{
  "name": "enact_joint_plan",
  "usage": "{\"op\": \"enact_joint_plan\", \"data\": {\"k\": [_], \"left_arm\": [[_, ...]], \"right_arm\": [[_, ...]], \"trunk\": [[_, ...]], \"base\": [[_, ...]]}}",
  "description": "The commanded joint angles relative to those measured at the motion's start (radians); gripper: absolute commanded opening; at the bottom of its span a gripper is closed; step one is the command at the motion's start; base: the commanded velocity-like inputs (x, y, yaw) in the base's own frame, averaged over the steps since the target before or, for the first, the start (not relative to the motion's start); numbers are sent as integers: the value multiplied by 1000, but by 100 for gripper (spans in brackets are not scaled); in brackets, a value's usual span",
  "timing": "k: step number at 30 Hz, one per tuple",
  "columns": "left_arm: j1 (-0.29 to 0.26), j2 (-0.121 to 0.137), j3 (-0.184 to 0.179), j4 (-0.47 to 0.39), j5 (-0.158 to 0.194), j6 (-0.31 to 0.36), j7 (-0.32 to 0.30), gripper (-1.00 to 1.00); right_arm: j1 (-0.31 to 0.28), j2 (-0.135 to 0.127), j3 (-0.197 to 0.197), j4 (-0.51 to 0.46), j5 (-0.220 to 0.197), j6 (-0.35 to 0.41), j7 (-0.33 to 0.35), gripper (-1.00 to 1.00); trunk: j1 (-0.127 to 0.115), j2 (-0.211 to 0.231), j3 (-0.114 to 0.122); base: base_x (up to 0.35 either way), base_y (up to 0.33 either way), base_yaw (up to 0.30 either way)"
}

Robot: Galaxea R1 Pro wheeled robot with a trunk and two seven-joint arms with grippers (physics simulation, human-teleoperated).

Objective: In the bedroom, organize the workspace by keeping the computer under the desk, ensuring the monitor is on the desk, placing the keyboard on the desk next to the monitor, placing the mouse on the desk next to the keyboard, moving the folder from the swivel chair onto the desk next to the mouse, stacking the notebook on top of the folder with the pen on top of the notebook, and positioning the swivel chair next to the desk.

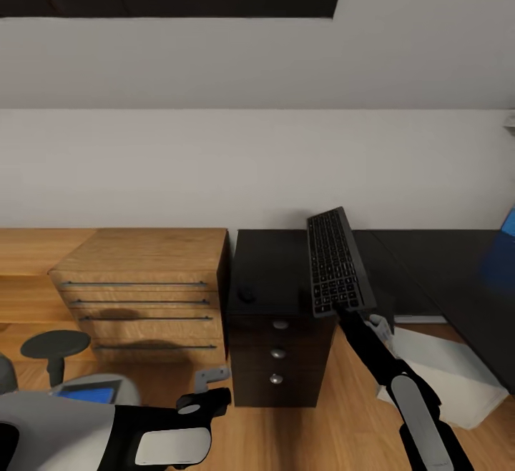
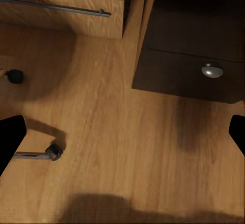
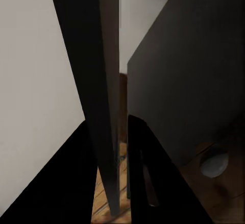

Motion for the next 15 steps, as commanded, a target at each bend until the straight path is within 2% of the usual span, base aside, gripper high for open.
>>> {"op": "enact_joint_plan", "data": {"k": [1, 15], "left_arm": [[-2, 0, -2, -2, 5, -5, 1, 100], [-2, -1, -2, 0, 4, -2, 2, 100]], "right_arm": [[4, 0, -3, -3, -7, 8, 17, -100], [11, 4, -2, -7, -7, 8, 47, -100]], "trunk": [[-5, 7, 2], [-58, 105, 46]], "base": [[-325, -99, 0], [-281, -200, 0]]}}
